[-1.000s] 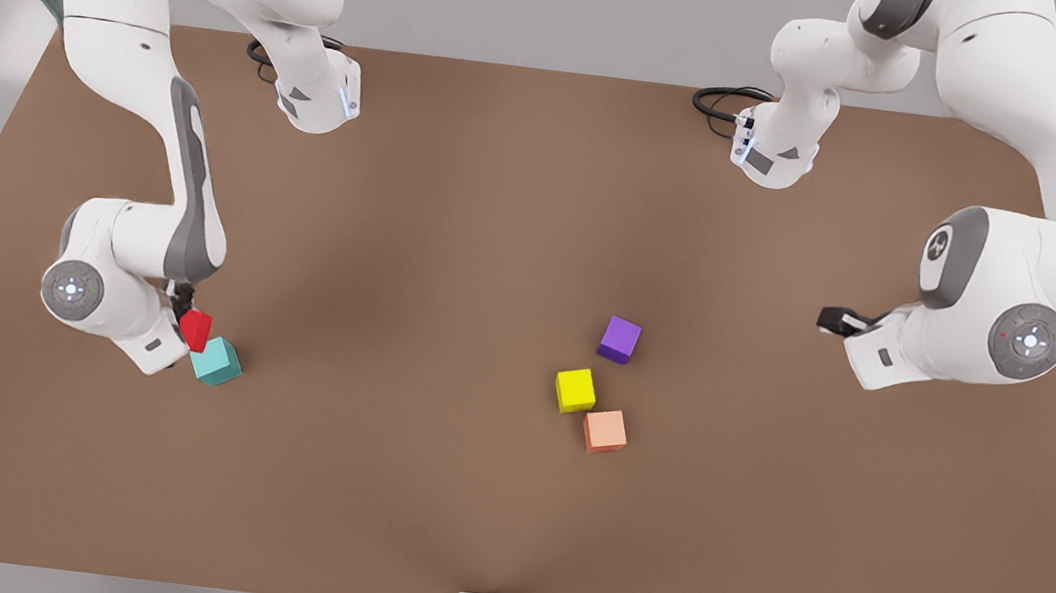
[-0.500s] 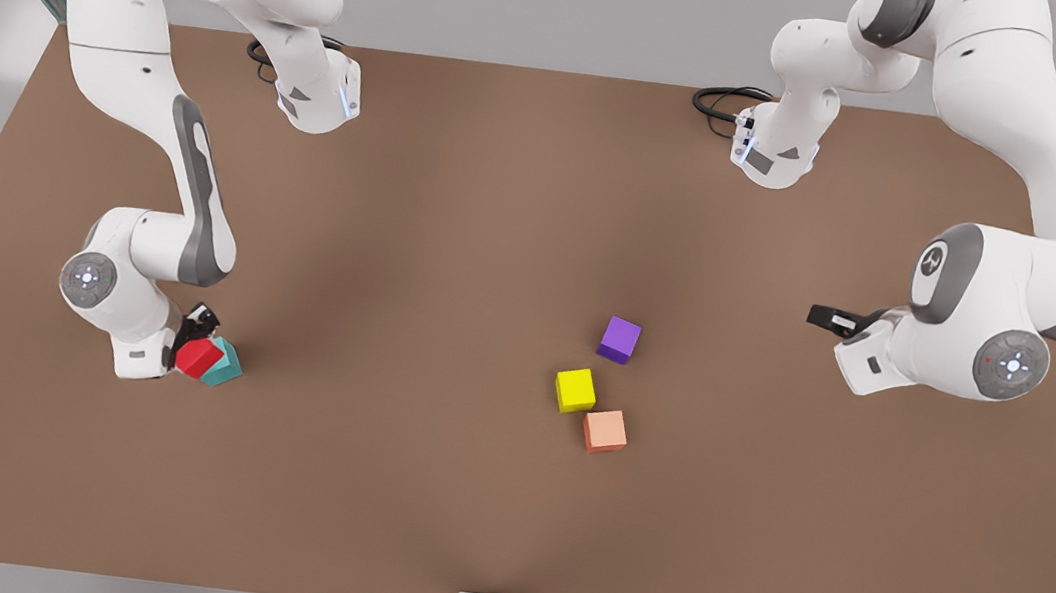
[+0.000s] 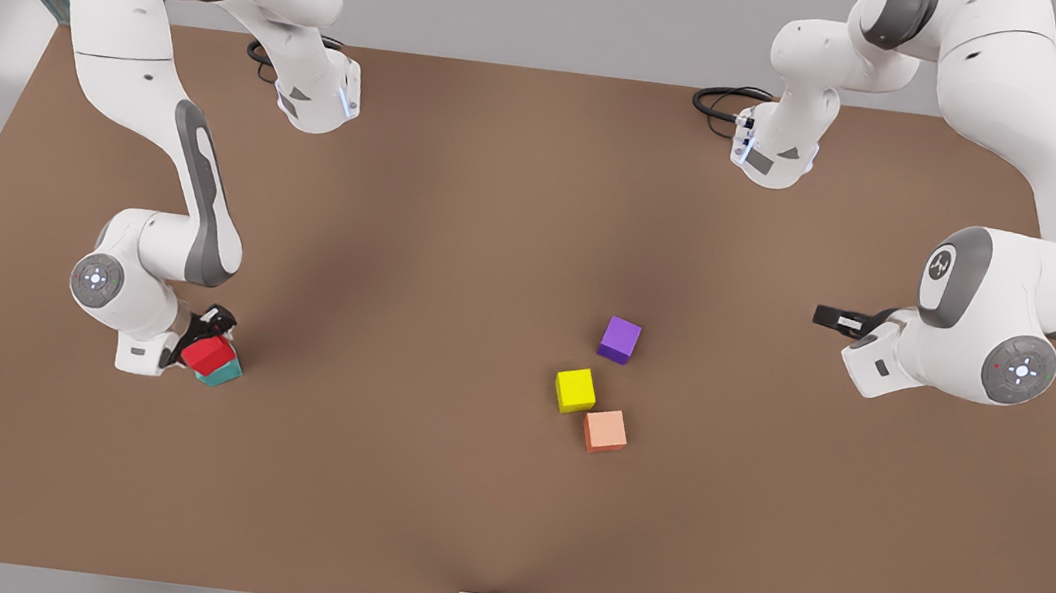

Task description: Pick up red wooden cube and pass to hand red wooden cube and place in blue wooden cube

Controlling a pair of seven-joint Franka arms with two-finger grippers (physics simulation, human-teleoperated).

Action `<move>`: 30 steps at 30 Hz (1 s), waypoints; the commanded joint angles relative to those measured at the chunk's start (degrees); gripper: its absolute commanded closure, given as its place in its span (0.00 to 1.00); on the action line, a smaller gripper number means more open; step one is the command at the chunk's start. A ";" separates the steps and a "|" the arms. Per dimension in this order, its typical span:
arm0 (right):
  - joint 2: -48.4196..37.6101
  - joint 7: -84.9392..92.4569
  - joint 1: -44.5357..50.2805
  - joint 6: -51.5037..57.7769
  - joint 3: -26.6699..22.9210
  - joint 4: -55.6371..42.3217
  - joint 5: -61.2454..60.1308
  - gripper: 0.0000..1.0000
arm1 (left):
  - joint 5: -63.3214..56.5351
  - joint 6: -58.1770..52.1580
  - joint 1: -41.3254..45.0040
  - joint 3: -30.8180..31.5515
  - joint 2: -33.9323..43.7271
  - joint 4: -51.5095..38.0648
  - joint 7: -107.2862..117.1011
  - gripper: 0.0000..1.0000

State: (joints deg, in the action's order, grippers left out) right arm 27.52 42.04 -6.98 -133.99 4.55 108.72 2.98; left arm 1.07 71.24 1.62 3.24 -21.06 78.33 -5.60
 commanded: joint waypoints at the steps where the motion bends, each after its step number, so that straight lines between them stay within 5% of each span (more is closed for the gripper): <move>1: -0.10 -8.73 -0.05 -0.13 0.02 -0.09 -0.25 0.00 | -0.02 -0.22 0.05 0.01 -0.12 -0.02 1.30 0.00; 9: -1.68 -7.24 -0.05 3.03 0.02 -1.41 -1.04 0.00 | 0.07 -0.31 0.05 0.01 -0.30 -0.02 1.56 0.00; 16: -5.73 -9.52 1.00 24.04 0.55 -12.57 -3.59 0.00 | 0.07 -1.01 0.14 0.01 -0.30 -0.02 1.65 0.00; 21: -1.07 -26.64 2.49 30.72 0.46 -18.37 -10.36 0.00 | 0.07 -1.01 0.23 0.01 -0.74 -0.02 1.65 0.00; 24: 3.77 -47.73 4.43 48.45 0.11 -32.25 -8.07 0.00 | 0.07 -1.01 0.32 0.01 -1.00 0.15 1.65 0.00; 27: -0.63 -45.39 5.04 57.53 -0.24 -43.06 2.47 0.00 | 0.07 -1.10 0.32 0.01 -1.09 0.15 1.65 0.00; 30: -13.11 -45.91 4.87 60.95 -0.06 -37.18 3.88 0.00 | 0.07 -1.19 0.40 0.01 -1.00 0.15 1.65 0.00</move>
State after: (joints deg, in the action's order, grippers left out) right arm 16.15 18.23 -2.17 -85.03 4.56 71.18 4.15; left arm 1.17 70.19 2.02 3.24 -22.13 78.51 -4.29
